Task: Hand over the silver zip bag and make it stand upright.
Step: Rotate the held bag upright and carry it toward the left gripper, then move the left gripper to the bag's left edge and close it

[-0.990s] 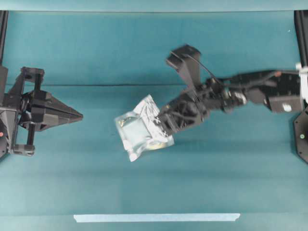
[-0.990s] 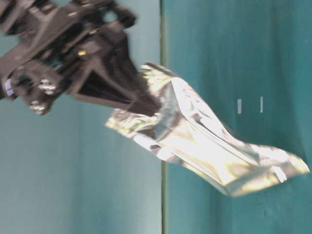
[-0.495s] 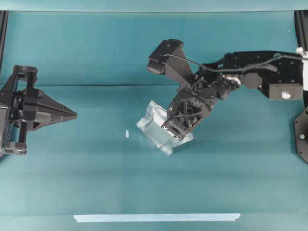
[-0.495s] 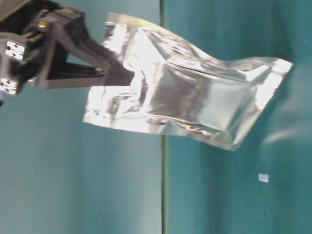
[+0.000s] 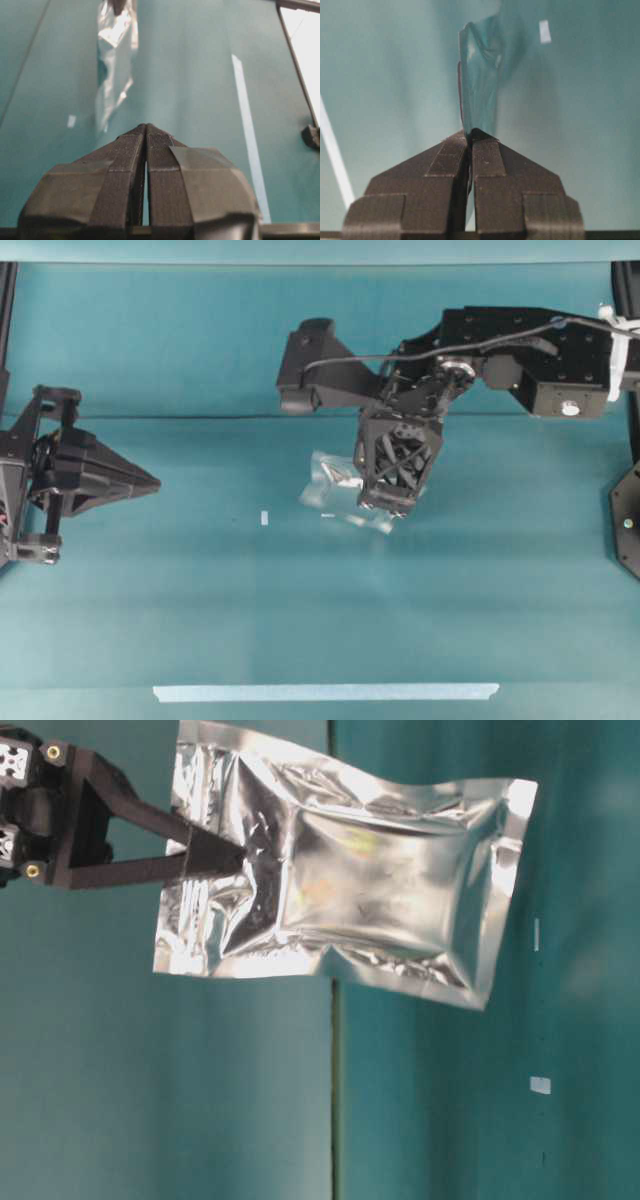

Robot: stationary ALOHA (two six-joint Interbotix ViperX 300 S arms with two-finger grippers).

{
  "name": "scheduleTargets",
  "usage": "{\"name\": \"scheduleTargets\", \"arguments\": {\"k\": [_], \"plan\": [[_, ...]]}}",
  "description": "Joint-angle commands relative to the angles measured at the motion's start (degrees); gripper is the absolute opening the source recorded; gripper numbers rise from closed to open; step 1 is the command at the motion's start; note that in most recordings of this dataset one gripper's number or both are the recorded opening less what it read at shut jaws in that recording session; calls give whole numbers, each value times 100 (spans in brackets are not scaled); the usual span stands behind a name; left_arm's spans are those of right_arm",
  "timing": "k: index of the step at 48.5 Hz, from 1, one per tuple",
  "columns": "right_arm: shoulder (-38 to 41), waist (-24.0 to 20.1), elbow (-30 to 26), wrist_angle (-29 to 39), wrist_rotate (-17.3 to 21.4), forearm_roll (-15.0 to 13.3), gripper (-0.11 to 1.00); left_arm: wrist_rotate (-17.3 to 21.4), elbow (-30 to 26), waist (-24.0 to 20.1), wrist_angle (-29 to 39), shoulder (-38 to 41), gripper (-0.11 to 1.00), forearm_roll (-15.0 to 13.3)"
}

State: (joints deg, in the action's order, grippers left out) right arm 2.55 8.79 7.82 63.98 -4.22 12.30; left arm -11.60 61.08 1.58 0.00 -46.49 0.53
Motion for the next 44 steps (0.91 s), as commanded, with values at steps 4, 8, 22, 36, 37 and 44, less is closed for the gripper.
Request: {"name": "scheduleTargets", "arguments": {"k": [4,8,22,36,37,44], "plan": [[0,-9,-176,-9,-422,-9,2,-35,-62,-167,-9,114,-1,0],[26,-9,-176,0,-545,-26,2,9,-70,-220,-35,167,-1,0],[97,-97,-211,-70,-958,-237,2,0,35,-237,-272,501,-1,9],[343,-202,-545,-53,-1336,-396,2,-167,132,-255,-773,826,-1,9],[369,-202,-571,-44,-1354,-404,2,-185,141,-246,-773,853,-1,9],[483,-246,-668,-9,-1468,-439,2,-255,193,-255,-967,967,-1,0]]}}
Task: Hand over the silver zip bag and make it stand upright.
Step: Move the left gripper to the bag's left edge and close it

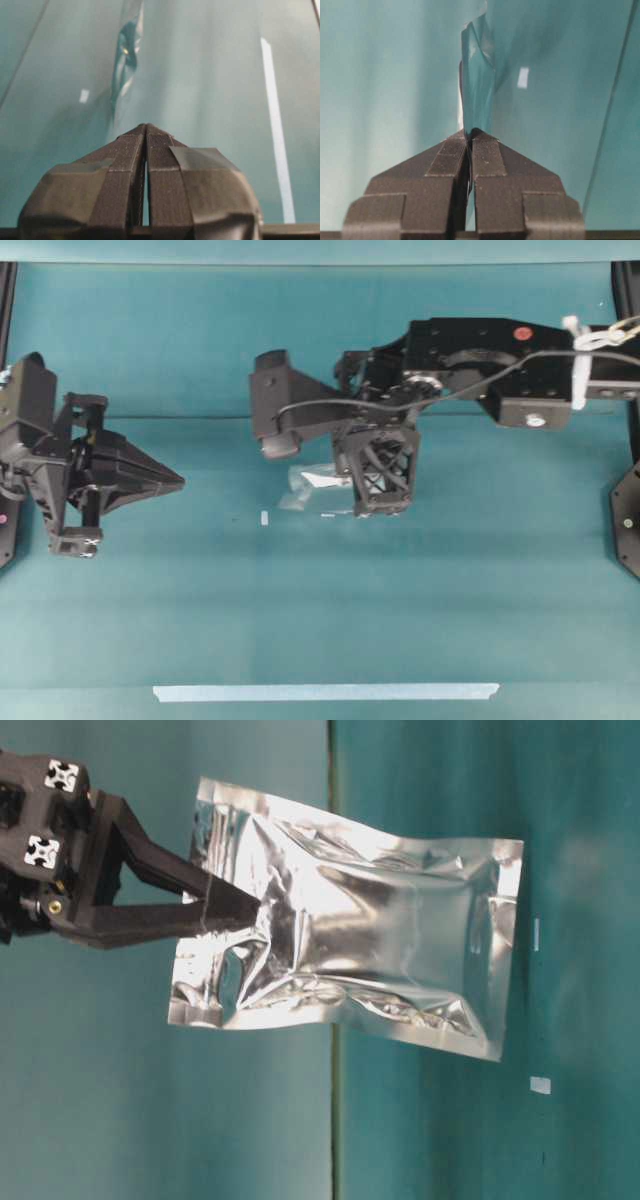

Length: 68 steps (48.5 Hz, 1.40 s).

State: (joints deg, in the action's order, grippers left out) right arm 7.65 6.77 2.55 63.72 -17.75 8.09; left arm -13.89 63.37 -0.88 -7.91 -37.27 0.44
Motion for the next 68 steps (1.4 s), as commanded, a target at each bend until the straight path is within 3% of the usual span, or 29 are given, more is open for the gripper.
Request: {"name": "scheduleTargets", "arguments": {"k": [1,23,29,39,43,55,68], "plan": [[-9,-53,-167,35,-123,-18,2,-26,-26,0,-211,53,-1,9],[79,-149,-176,88,-141,-220,2,-105,18,-53,-782,598,2,9],[79,-149,-167,70,-141,-325,2,-220,-9,-62,-782,686,25,18],[123,-149,-167,88,-149,-352,2,-246,-53,-62,-694,879,85,9],[132,-158,-149,70,-141,-369,2,-158,-97,-53,-686,1090,98,9],[149,-220,-141,62,-158,-369,2,97,-308,9,-888,2004,97,9],[176,-316,-132,53,-185,-369,2,431,-686,-88,-1854,3076,97,18]]}}
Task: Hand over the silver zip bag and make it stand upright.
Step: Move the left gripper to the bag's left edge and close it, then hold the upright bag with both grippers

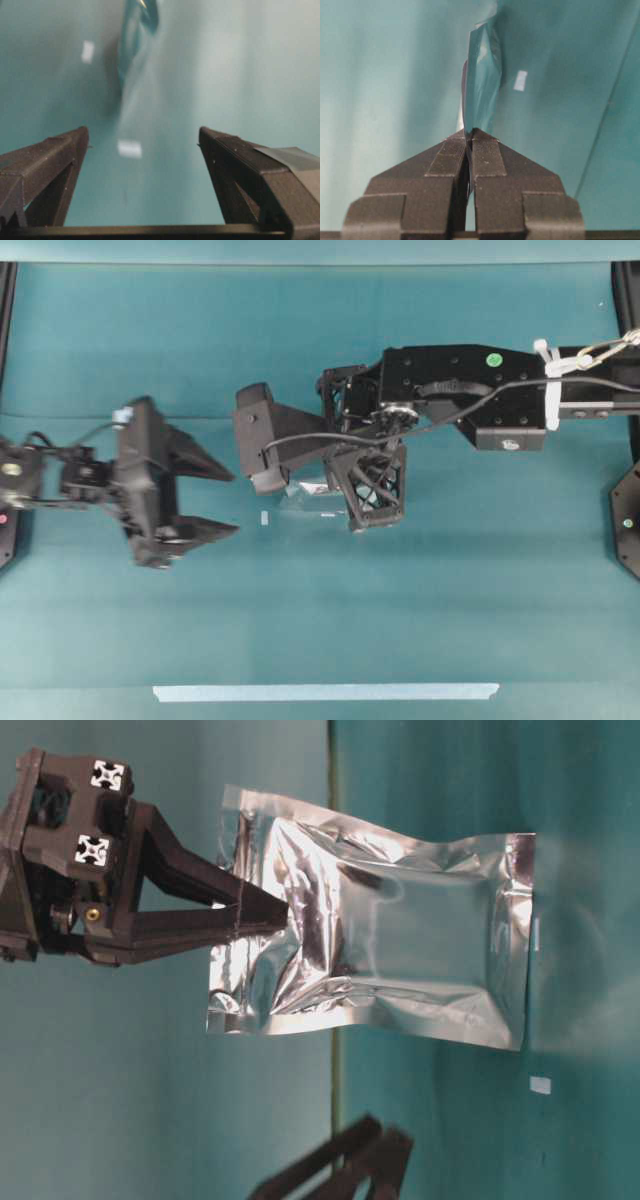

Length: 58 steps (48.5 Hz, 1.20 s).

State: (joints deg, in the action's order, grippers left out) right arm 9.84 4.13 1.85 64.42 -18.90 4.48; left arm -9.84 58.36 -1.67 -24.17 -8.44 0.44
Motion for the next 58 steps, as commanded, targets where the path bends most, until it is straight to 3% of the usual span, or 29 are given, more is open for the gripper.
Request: {"name": "scheduleTargets", "arguments": {"k": [1,23,44,58], "plan": [[-44,-62,-70,-18,-70,-9,2,53,-229,-9,-264,264,97,9],[-35,-114,-62,-35,-62,-9,2,176,-1116,0,-738,1459,97,9],[-35,-123,-44,-53,-26,-9,2,-79,-1538,53,-1248,2171,96,18],[-26,-123,-35,-53,-18,-9,2,-132,-1521,70,-1485,2312,96,9]]}}
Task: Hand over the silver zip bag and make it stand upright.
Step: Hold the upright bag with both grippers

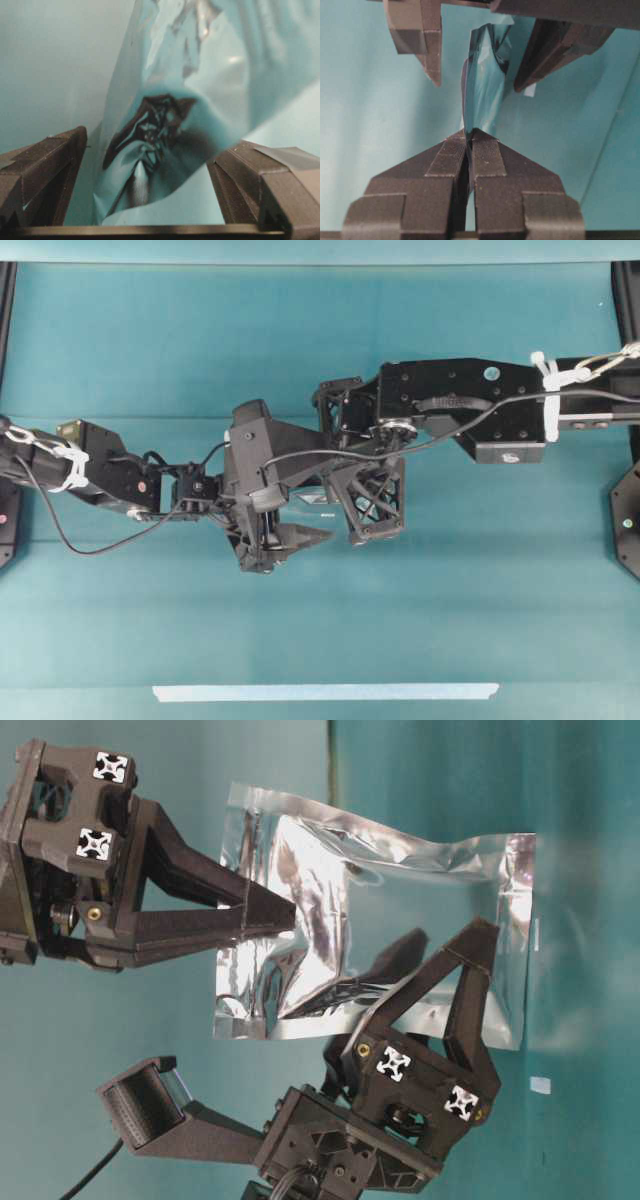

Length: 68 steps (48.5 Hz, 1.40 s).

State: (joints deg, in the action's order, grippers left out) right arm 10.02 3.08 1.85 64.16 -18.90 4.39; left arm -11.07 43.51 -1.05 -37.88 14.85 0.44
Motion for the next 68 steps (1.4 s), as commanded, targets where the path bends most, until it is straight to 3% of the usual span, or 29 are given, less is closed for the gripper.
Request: {"name": "scheduleTargets", "arguments": {"k": [1,15,19,27,68], "plan": [[-44,-18,-35,-26,-18,0,2,-9,-35,9,-123,-18,96,18],[-35,-18,-26,-53,9,0,2,-123,-18,18,-237,-9,90,9],[-35,-18,-18,-44,18,0,2,-105,9,53,-272,9,76,9],[-35,-18,-9,-53,35,0,2,-105,105,44,-580,53,35,9],[-62,-44,167,-167,44,9,2,-18,123,35,-237,62,34,9]]}}
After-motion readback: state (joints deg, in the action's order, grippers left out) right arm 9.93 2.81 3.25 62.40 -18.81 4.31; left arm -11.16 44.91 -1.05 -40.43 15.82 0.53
